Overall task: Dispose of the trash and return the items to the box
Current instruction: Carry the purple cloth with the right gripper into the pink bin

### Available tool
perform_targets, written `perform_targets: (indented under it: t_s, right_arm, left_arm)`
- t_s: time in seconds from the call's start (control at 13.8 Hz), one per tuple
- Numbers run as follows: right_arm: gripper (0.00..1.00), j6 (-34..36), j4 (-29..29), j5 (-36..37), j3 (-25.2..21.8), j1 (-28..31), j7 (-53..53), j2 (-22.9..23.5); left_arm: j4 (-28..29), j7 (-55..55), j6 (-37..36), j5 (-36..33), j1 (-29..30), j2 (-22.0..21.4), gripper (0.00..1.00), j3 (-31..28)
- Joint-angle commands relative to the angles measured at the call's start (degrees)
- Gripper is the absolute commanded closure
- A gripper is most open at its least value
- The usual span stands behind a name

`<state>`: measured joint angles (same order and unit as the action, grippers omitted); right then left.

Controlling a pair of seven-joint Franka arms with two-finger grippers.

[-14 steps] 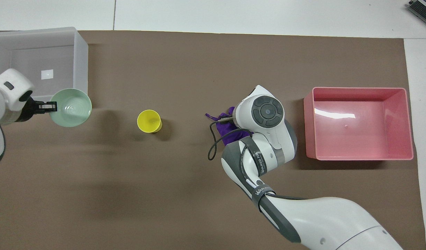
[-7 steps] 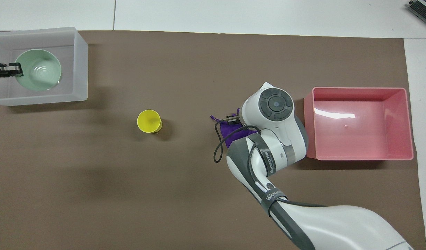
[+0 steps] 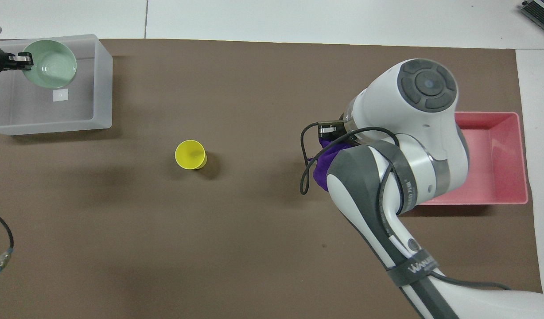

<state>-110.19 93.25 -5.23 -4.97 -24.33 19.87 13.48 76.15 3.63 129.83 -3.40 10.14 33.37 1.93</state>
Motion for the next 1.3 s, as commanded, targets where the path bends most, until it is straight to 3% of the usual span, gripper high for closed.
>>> perform_targets:
  t_s: [0.0, 0.22, 0.43, 0.51, 0.58, 0.65, 0.72, 0.8, 1.01, 1.23]
  right_arm:
    - [1.0, 5.15, -5.17, -2.5, 0.57, 2.53, 1.75, -0.02]
    - [1.0, 7.97, -5.45, -2.24, 0.57, 5.17, 1.57, -4.24]
    - [1.0, 10.52, -5.45, -1.36, 0.48, 10.43, -2.97, -7.76]
    - [1.0, 11.39, -5.36, -1.1, 0.4, 12.28, -6.3, -8.12]
    - [1.0, 11.58, -4.92, -1.01, 0.31, 14.47, -8.77, -8.38]
    - [1.0, 11.14, -4.22, -0.83, 0.39, 16.84, -11.32, -8.73]
    - [1.0, 10.27, -2.74, -0.22, 0.4, 18.95, -14.57, -9.0]
    - [1.0, 8.26, -0.63, 0.57, 0.4, 20.8, -18.34, -9.69]
    - [1.0, -3.24, 10.26, 1.37, 0.4, 27.04, -28.89, -11.02]
    - [1.0, -9.31, 17.55, 1.37, 0.4, 30.04, -32.61, -10.23]
  left_arm:
    - [-3.99, 0.59, 2.87, -1.0, 0.67, 5.11, 1.0, 0.36]
    - [-0.31, 0.5, 7.52, -1.09, 0.67, 5.21, 1.0, 0.36]
    - [9.87, 0.68, 16.4, -1.26, 1.2, 2.67, 1.0, 0.36]
    - [10.77, 0.68, 16.33, -1.26, 0.94, 2.05, 0.93, 0.36]
    - [10.6, 0.68, 15.64, -1.26, 1.02, 1.96, 0.7, 0.36]
    - [9.99, 0.68, 14.15, -1.26, 0.85, 1.96, 0.42, 0.36]
    - [9.72, 0.68, 12.92, -1.35, 0.76, 1.87, 0.07, 0.36]
    - [8.77, 0.68, 12.21, -1.26, 0.24, 1.78, 0.0, 0.36]
    - [9.11, 0.86, 6.34, -1.26, -0.12, -2.68, 0.0, 0.62]
    - [11.47, 0.94, -1.93, -1.18, -3.35, -8.57, 0.0, 0.8]
